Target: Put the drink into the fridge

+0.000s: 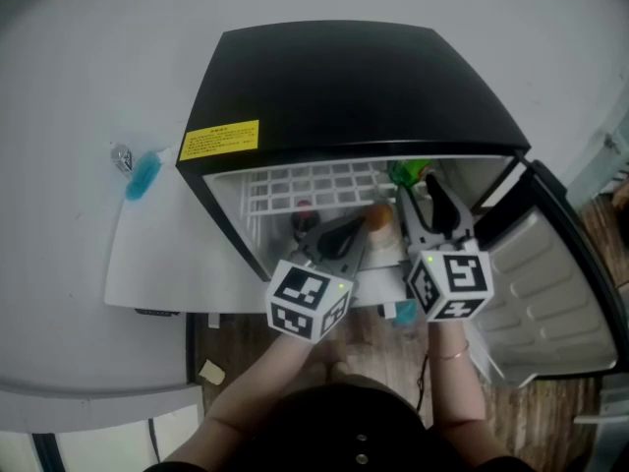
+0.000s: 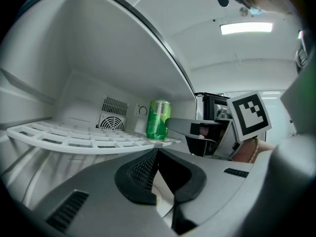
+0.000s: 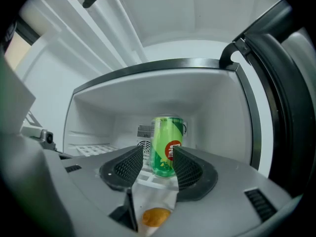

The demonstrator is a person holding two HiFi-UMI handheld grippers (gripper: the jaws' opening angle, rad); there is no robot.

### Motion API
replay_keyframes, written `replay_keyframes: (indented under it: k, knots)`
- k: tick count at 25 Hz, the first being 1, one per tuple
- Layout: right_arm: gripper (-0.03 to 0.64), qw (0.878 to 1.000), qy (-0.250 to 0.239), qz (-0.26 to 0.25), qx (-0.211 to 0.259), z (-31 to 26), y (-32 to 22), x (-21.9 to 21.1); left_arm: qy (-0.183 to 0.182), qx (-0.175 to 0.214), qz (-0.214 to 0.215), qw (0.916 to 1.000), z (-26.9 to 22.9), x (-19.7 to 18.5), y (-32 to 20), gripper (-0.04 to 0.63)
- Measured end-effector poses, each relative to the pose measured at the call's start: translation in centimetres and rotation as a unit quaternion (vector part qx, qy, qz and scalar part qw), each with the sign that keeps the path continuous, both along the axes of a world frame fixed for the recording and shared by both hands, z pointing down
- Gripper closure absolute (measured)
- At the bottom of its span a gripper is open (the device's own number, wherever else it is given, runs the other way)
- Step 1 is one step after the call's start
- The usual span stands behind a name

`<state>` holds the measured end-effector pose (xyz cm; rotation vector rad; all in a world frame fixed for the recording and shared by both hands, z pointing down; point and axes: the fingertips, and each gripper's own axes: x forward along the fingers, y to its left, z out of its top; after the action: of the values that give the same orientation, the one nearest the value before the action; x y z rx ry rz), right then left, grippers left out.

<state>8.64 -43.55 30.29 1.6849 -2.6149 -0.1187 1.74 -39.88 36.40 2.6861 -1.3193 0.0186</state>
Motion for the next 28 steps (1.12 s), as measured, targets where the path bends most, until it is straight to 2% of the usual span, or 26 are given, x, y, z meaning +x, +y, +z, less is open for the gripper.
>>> replay_keyframes:
  k: [3,7,12,20,28]
  knots:
    - [0.424,1.000,0.000,-0.011,-0.003,0.4,0.9,-0.3,-0.004,0.001,0.002,1.0000,0.1,0.0,0.3,0.589]
    - [0.530,1.000,-0.004,-0.016,0.003,0.7,2.3,-0.5,0.008,-0.006,-0.001,1.0000,0.2,-0.3,0.6,0.589]
    - [0.596,0.999,-0.008,-0.032,0.007,0.7,4.2,-1.0,0.011,0.000,-0.006,0.9999,-0.3,-0.4,1.3,0.589]
    - [0.607,0.998,0.012,-0.069,0.008,0.9,6.6,-1.9,0.004,0.007,-0.005,0.9999,-0.5,-0.1,2.4,0.589]
    - [0.607,0.997,-0.004,-0.081,-0.017,2.6,7.9,-2.8,0.009,0.003,-0.003,1.0000,-0.2,0.1,3.4,0.589]
